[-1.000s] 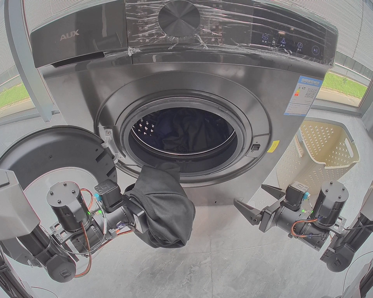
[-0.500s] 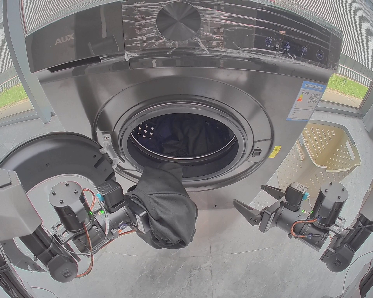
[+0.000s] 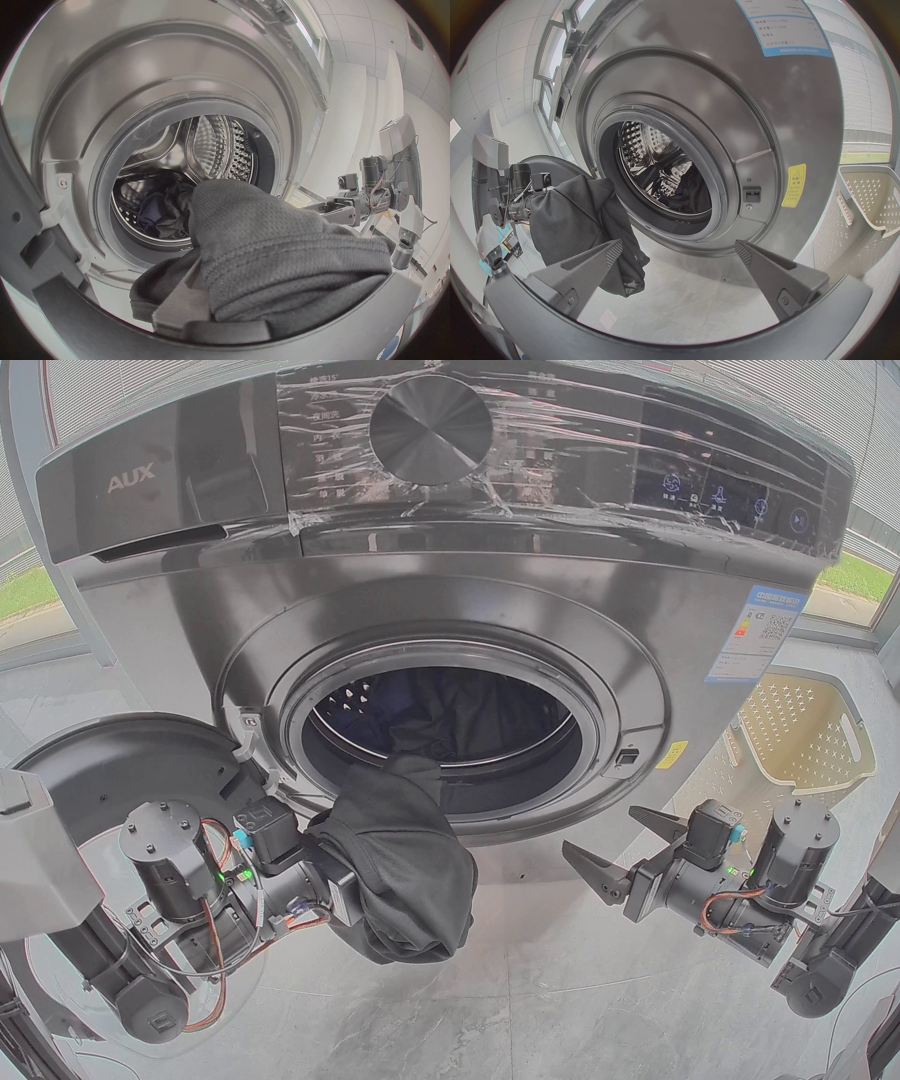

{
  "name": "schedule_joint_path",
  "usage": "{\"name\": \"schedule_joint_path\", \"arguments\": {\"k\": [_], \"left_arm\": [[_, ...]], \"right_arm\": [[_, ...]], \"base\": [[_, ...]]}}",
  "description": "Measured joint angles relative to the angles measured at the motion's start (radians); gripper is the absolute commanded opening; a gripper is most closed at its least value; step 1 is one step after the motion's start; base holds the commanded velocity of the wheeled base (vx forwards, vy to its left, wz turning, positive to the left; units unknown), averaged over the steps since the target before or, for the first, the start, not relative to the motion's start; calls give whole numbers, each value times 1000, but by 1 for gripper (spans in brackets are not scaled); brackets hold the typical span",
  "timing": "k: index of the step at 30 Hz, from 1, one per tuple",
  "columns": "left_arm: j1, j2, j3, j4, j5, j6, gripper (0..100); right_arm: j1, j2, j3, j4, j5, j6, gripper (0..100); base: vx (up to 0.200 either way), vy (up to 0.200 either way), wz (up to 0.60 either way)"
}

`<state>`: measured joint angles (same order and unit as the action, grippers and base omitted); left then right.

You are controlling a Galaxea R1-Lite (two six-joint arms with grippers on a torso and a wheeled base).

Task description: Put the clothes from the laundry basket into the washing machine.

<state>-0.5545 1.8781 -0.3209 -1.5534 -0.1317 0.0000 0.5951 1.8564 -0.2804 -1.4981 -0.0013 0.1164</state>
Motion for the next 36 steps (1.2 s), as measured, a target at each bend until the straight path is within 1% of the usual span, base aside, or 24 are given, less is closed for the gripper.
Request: {"name": "schedule_joint_path", "arguments": {"k": [6, 8, 11, 14, 17, 20, 24, 31, 36], "left_arm": [[-22, 0, 6, 0, 1, 0, 0], [-39, -1, 8, 0, 3, -3, 0], [-70, -4, 13, 0, 5, -15, 0], [-106, -3, 21, 0, 4, -34, 0], [-127, 6, 14, 0, 5, -45, 0], [-131, 25, -22, 1, 5, -56, 0], [-126, 69, -106, 0, 5, -74, 0], [-107, 162, -251, 0, 5, -91, 0], [-99, 206, -285, 1, 5, -101, 0]], "right_arm": [[1, 0, 0, 0, 0, 0, 100], [1, 0, 0, 0, -1, 0, 100], [4, 0, -1, 0, -3, 0, 100], [10, -1, -1, 0, -6, 0, 100], [14, -2, -2, 0, -6, 0, 100], [16, -3, -2, 0, -6, 0, 100], [21, -3, 1, 0, -5, 0, 100], [33, -5, 13, 1, -4, 1, 100], [38, -5, 17, 1, 0, 0, 100]], "base": [[0, 0, 0], [0, 0, 0], [0, 0, 0], [0, 0, 0], [0, 0, 0], [0, 0, 0], [0, 0, 0], [0, 0, 0], [0, 0, 0]]}}
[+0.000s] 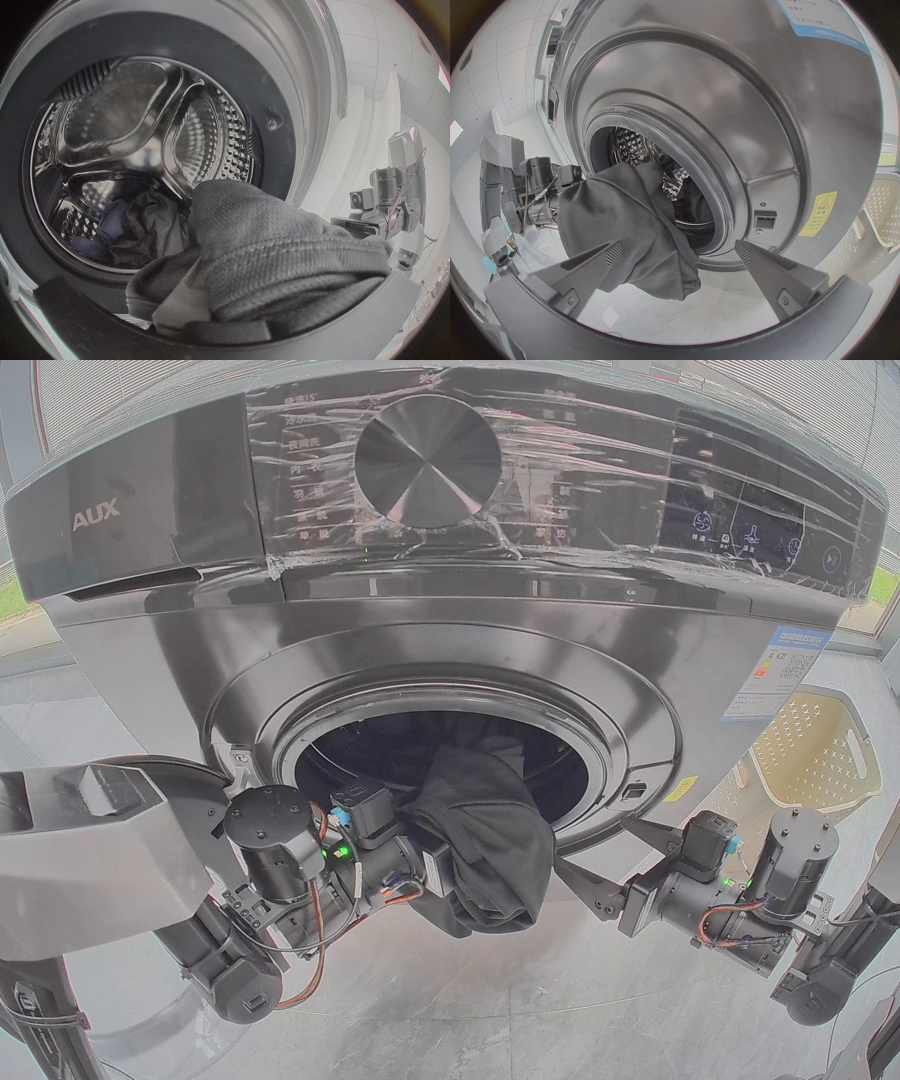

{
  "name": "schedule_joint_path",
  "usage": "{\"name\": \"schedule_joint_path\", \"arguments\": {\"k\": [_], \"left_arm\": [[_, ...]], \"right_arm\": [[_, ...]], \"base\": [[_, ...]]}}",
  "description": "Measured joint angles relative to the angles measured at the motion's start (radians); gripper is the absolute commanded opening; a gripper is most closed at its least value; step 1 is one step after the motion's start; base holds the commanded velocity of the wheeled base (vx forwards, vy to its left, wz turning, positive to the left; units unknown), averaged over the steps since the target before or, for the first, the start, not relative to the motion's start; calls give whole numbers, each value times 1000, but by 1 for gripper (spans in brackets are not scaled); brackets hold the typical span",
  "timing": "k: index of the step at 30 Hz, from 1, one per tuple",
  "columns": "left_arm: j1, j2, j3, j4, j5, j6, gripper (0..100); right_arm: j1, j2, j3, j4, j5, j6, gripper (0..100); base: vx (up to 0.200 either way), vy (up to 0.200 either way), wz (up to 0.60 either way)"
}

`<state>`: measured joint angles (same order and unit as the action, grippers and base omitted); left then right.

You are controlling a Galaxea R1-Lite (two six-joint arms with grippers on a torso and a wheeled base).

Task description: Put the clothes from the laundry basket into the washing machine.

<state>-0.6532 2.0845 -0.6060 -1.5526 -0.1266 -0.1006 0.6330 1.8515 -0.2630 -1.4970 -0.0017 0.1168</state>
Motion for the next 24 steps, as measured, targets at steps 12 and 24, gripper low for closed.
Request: {"name": "schedule_joint_path", "arguments": {"k": [12, 24], "left_arm": [[-3, 48, -86, 3, 0, 0, 0], [16, 157, -321, 92, 27, -10, 0]], "right_arm": [[6, 0, 2, 0, -3, 2, 100], [5, 1, 6, 0, -4, 3, 100]], "base": [[0, 0, 0], [0, 0, 0]]}}
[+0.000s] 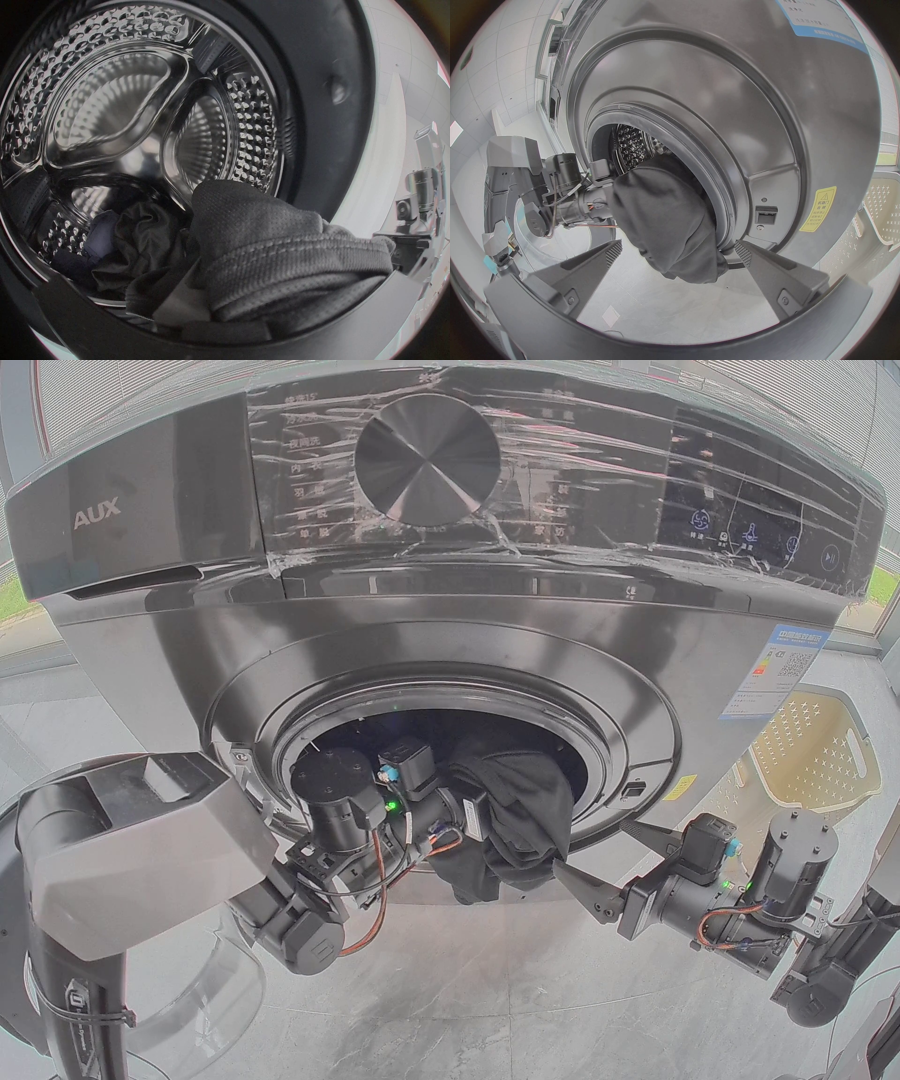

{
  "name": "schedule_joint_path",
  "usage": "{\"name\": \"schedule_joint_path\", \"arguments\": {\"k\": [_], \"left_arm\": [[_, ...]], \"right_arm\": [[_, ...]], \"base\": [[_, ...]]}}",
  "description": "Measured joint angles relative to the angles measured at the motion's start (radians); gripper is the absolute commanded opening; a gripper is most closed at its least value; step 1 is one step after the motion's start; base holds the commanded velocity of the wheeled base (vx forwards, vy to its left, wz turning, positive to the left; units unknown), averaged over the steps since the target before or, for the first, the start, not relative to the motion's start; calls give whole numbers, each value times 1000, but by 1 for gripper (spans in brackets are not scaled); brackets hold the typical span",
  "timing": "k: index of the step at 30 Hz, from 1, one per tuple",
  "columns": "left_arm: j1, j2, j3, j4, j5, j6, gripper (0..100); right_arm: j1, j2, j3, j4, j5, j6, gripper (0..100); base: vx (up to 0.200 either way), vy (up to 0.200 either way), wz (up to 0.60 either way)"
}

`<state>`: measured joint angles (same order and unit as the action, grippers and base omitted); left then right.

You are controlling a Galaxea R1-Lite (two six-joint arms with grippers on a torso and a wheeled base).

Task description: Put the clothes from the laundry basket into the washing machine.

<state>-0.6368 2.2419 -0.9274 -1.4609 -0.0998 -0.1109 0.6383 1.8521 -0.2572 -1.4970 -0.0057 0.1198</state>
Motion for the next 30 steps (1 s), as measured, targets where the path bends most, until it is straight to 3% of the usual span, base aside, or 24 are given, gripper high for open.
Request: {"name": "schedule_joint_path", "arguments": {"k": [19, 26, 27, 30], "left_arm": [[88, 204, -526, 242, 102, -2, 0], [131, 269, -736, 329, 199, -12, 0], [137, 274, -751, 336, 205, -16, 100], [154, 290, -784, 347, 219, -27, 100]], "right_arm": [[-1, 1, -1, -1, -2, 6, 100], [0, 2, -1, 0, -3, 6, 100], [0, 2, -1, 0, -2, 6, 100], [0, 2, -1, 0, -3, 6, 100]], "base": [[0, 0, 0], [0, 0, 0], [0, 0, 0], [0, 0, 0]]}}
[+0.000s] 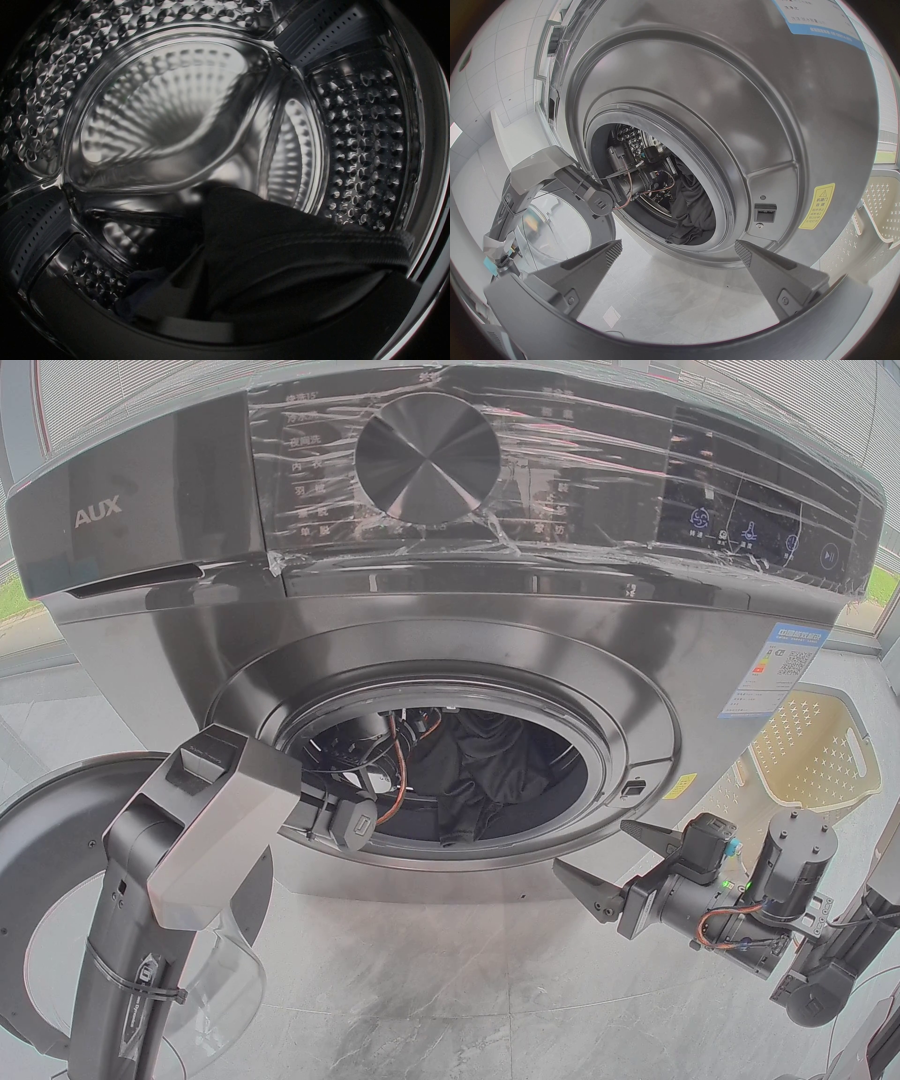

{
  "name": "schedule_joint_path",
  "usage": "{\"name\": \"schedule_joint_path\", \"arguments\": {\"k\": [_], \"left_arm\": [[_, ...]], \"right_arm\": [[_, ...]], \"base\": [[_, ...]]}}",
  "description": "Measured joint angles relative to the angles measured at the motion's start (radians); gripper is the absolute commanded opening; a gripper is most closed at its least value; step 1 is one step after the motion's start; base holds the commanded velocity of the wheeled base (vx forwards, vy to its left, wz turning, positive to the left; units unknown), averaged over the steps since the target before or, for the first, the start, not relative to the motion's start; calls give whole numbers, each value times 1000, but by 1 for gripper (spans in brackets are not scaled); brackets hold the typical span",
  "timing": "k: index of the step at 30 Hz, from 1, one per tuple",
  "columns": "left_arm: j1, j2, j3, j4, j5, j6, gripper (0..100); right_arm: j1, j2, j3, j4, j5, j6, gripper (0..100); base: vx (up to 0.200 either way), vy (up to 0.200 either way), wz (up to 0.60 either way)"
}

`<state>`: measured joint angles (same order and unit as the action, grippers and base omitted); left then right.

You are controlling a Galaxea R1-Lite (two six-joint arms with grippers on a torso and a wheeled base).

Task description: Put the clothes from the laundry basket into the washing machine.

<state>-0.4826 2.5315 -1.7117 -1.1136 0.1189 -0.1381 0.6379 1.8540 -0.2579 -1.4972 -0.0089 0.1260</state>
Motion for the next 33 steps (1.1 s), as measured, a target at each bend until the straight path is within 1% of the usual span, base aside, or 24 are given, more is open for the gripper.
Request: {"name": "schedule_joint_path", "arguments": {"k": [6, 11, 14, 17, 19, 23, 24, 28, 33], "left_arm": [[-2, 0, 50, 17, 8, -15, 100], [-30, -41, 175, 80, 2, -31, 100], [-54, -77, 260, 121, -17, -35, 100], [-84, -115, 343, 161, -54, -35, 100], [-100, -130, 378, 174, -80, -33, 100], [-112, -134, 406, 176, -99, -27, 100], [-114, -131, 409, 174, -106, -24, 0], [-116, -117, 407, 174, -115, -18, 0], [-116, -92, 366, 171, -110, -20, 0]], "right_arm": [[0, 0, -1, 0, 1, 0, 100], [0, 0, -2, 0, 2, 0, 100], [0, 0, -2, 0, 2, 0, 100], [0, 1, -2, 0, 1, 0, 100], [1, 1, -2, 0, 1, 0, 100], [2, 1, -2, 0, 1, 0, 100], [2, 1, -1, 0, 2, 0, 100], [2, 2, -1, 0, 3, 0, 100], [2, 2, -1, 0, 2, 0, 100]], "base": [[0, 0, 0], [0, 0, 0], [0, 0, 0], [0, 0, 0], [0, 0, 0], [0, 0, 0], [0, 0, 0], [0, 0, 0], [0, 0, 0]]}}
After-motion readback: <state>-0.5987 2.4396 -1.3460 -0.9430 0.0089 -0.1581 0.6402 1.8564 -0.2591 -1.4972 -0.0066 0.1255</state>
